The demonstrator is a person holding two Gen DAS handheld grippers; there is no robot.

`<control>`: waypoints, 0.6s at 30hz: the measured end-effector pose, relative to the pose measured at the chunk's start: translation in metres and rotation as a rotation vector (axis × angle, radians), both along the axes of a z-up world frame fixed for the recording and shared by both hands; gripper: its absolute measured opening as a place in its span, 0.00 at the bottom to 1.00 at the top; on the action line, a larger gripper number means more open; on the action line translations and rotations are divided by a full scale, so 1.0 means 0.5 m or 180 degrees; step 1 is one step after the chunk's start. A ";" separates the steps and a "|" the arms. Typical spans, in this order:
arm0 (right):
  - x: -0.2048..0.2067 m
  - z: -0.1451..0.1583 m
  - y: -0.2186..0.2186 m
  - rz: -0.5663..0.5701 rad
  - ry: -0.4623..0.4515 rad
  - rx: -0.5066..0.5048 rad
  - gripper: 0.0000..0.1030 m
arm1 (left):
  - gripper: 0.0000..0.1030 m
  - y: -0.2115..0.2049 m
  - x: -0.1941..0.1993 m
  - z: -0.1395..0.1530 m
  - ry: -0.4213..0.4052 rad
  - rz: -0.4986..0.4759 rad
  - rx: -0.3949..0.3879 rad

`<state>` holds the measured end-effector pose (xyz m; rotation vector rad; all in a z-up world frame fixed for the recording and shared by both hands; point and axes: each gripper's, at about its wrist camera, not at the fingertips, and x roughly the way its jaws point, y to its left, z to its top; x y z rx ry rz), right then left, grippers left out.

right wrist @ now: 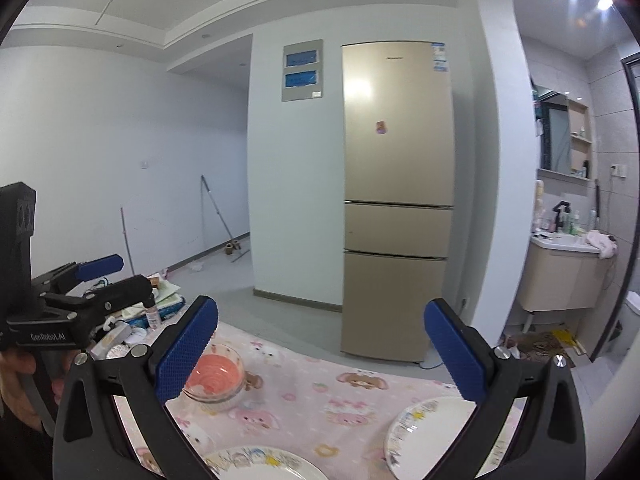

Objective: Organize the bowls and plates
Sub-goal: 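Raise both grippers and move them toward the white plates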

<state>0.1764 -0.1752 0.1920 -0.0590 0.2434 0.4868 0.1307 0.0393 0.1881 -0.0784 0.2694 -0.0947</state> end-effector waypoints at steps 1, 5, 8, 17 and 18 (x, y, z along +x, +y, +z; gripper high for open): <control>-0.010 0.000 -0.012 -0.0067 -0.0026 -0.0033 1.00 | 1.00 -0.011 -0.002 0.001 -0.0012 -0.0039 0.0007; -0.046 -0.002 -0.060 -0.0202 -0.0112 -0.0059 1.00 | 1.00 -0.073 -0.002 -0.003 0.0015 -0.0213 0.0059; -0.059 -0.009 -0.101 -0.0243 -0.0056 -0.0065 1.00 | 1.00 -0.126 0.000 -0.016 0.0032 -0.0323 0.0186; -0.049 -0.067 -0.195 -0.0418 0.0212 -0.0178 1.00 | 1.00 -0.222 0.021 -0.055 0.0193 -0.0740 0.0182; -0.055 -0.062 -0.202 -0.0482 0.0146 -0.0195 1.00 | 1.00 -0.229 0.024 -0.059 0.0211 -0.0772 0.0192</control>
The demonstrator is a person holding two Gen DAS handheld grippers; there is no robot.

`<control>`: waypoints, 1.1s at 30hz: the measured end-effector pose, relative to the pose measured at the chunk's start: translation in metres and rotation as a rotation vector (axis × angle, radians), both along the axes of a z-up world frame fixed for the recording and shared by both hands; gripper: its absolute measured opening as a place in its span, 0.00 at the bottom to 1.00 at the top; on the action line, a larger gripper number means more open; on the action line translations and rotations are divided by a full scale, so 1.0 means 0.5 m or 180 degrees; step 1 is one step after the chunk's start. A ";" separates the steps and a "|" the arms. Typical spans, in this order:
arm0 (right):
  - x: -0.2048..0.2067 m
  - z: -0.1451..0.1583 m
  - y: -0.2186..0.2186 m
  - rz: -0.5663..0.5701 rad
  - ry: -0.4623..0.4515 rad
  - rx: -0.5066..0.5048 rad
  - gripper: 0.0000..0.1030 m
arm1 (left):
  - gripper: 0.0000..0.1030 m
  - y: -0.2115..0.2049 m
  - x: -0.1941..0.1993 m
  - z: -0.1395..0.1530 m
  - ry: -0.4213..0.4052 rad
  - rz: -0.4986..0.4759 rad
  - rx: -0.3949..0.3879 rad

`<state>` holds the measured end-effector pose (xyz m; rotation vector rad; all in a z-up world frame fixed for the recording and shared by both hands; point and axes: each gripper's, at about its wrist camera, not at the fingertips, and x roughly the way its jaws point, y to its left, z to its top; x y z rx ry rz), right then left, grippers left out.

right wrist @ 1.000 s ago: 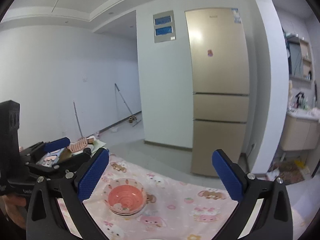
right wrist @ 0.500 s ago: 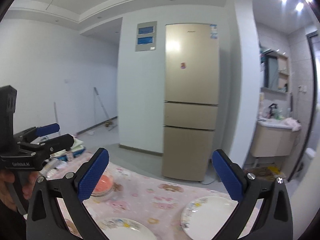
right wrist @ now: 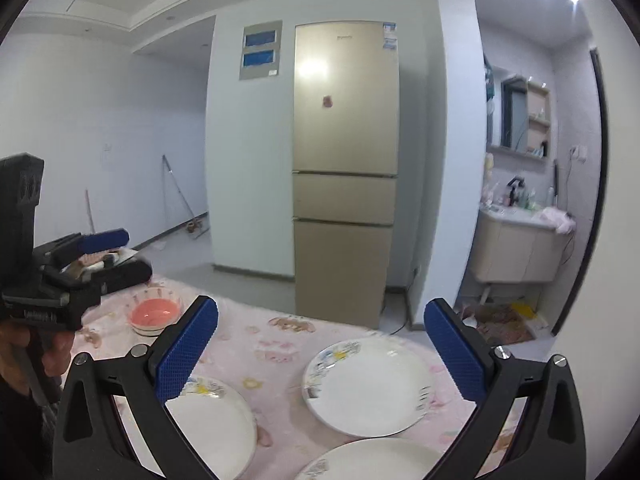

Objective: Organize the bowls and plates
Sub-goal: 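Raise both grippers and move them toward the white plates, then close the left gripper on the white Life plate rim while the right gripper clamps beside it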

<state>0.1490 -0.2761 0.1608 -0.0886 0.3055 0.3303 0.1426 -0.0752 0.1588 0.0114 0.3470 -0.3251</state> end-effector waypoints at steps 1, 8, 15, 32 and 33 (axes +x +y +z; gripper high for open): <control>-0.004 0.002 -0.006 -0.0032 -0.0033 -0.0024 1.00 | 1.00 -0.005 0.006 -0.006 0.0052 -0.0014 -0.0032; -0.003 -0.052 -0.041 -0.0098 0.0159 -0.0031 1.00 | 1.00 -0.054 0.049 -0.070 0.0355 -0.0096 0.0029; -0.033 -0.125 -0.084 -0.0315 0.0442 0.0026 1.00 | 1.00 -0.113 0.060 -0.124 0.0532 -0.0291 0.0238; -0.124 -0.173 -0.174 -0.0924 0.0727 0.0166 1.00 | 1.00 -0.184 0.053 -0.171 0.0881 -0.0759 0.0250; -0.130 -0.174 -0.177 -0.0939 0.0742 0.0168 1.00 | 1.00 -0.189 0.053 -0.174 0.0911 -0.0799 0.0249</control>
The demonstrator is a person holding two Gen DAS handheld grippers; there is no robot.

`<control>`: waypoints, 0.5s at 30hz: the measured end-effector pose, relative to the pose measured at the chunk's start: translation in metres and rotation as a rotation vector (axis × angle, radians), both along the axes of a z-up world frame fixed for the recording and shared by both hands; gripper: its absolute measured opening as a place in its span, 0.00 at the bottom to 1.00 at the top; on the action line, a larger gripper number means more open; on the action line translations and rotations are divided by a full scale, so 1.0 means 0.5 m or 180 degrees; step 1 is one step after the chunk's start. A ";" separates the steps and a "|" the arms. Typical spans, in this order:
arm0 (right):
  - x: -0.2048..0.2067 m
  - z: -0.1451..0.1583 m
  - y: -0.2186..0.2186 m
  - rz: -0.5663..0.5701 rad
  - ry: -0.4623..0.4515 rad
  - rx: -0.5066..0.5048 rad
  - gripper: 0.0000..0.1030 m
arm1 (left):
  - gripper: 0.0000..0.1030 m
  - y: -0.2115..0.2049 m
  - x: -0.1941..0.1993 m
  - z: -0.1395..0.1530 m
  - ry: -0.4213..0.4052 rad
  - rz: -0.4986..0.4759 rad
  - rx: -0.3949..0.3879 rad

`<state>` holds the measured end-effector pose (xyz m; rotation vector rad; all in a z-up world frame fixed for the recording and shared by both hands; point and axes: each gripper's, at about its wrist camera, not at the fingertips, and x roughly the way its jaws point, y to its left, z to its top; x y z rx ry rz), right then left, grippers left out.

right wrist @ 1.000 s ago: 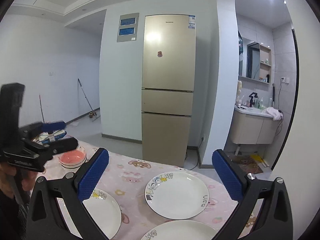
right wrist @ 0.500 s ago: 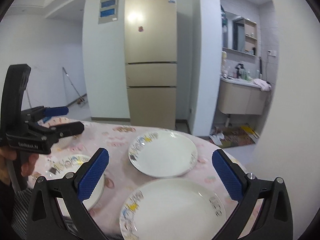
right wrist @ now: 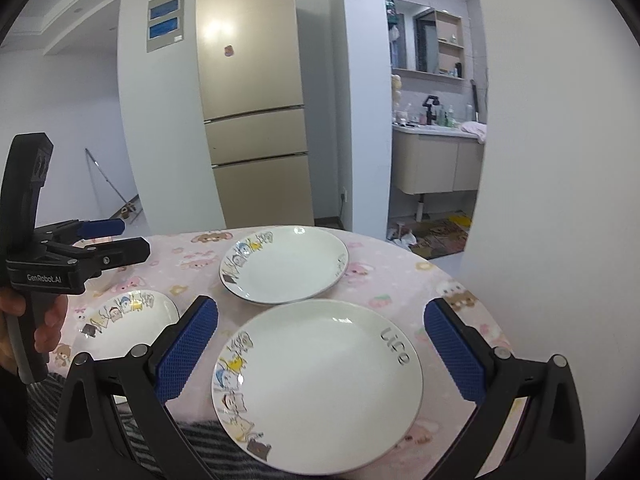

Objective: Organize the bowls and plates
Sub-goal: 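Close the left gripper on the white Life plate rim while the right gripper clamps beside it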

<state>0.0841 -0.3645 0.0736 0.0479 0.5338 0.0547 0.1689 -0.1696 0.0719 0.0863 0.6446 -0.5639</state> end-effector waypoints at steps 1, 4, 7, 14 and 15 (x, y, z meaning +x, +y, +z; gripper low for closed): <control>-0.006 -0.002 -0.002 -0.0018 0.0017 -0.0003 1.00 | 1.00 -0.007 -0.001 -0.004 0.0025 -0.0040 0.0005; -0.026 -0.010 -0.010 -0.0091 0.0061 -0.0019 1.00 | 1.00 -0.024 -0.008 -0.015 0.0061 -0.0125 0.0066; -0.041 -0.019 -0.024 -0.0162 0.0135 -0.0023 1.00 | 1.00 -0.045 -0.014 -0.028 0.0121 -0.0220 0.0116; -0.072 -0.056 -0.051 -0.0340 0.0287 -0.0048 1.00 | 1.00 -0.085 -0.034 -0.050 0.0178 -0.0379 0.0242; -0.075 -0.062 -0.055 -0.0361 0.0308 -0.0054 1.00 | 1.00 -0.090 -0.035 -0.054 0.0205 -0.0402 0.0250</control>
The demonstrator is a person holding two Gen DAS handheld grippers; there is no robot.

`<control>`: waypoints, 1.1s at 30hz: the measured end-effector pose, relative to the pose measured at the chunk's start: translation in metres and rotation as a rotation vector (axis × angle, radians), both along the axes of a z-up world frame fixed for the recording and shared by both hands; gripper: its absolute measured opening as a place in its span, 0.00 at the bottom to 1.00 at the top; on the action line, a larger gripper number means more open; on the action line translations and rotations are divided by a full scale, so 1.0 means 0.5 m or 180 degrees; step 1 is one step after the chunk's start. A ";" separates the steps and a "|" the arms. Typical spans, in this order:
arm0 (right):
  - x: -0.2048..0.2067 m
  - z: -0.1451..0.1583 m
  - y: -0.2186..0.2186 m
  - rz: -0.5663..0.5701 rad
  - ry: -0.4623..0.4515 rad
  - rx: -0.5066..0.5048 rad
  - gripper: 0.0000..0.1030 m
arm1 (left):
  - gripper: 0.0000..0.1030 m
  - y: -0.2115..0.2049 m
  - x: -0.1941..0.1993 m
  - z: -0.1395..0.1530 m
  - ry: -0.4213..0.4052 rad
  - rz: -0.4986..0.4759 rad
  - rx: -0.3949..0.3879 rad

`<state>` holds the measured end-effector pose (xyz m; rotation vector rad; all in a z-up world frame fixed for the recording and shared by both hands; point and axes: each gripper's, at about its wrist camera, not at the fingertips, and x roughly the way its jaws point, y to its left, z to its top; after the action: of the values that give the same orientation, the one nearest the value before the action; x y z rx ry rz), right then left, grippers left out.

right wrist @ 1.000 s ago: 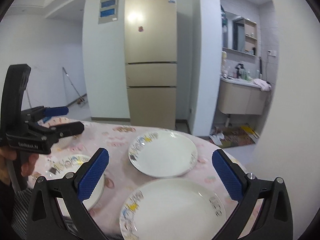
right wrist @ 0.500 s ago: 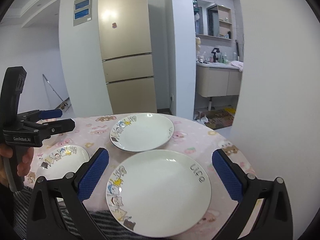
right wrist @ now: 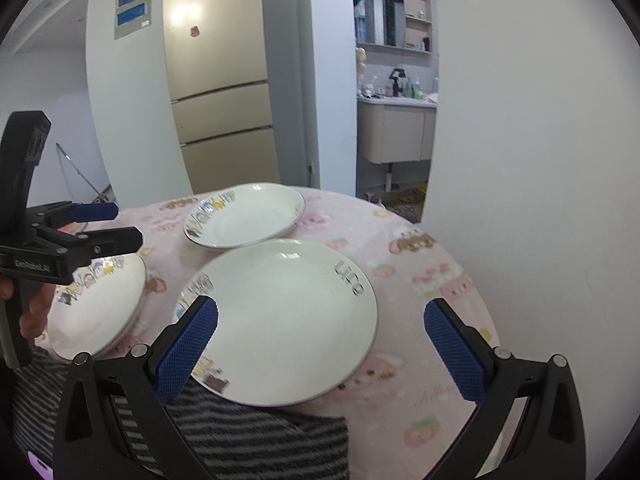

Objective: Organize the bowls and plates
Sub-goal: 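Close the left gripper on the white Life plate rim while the right gripper clamps beside it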

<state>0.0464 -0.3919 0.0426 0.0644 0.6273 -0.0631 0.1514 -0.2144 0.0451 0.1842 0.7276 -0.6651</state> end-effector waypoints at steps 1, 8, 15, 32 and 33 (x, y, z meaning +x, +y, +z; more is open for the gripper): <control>-0.002 -0.005 -0.003 -0.0013 0.0018 -0.0014 1.00 | 1.00 -0.004 0.000 -0.005 0.0035 -0.0028 0.0006; 0.003 -0.040 -0.030 -0.0080 0.0207 0.0048 1.00 | 1.00 -0.040 0.004 -0.058 0.0285 -0.0133 0.0175; 0.019 -0.067 -0.045 -0.0088 0.0357 0.0177 1.00 | 1.00 -0.050 0.011 -0.093 0.0444 -0.0112 0.0255; 0.083 -0.100 -0.078 -0.0060 0.0673 0.0479 0.80 | 0.74 -0.069 0.025 -0.146 0.0802 -0.0072 0.0214; 0.090 -0.105 -0.080 -0.0084 0.0701 0.0505 0.78 | 0.68 -0.070 0.027 -0.148 0.0810 -0.0056 0.0221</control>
<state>0.0916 -0.4320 -0.0098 0.2213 0.8511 -0.0462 0.1647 -0.2493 -0.0291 0.1715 0.9951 -0.6876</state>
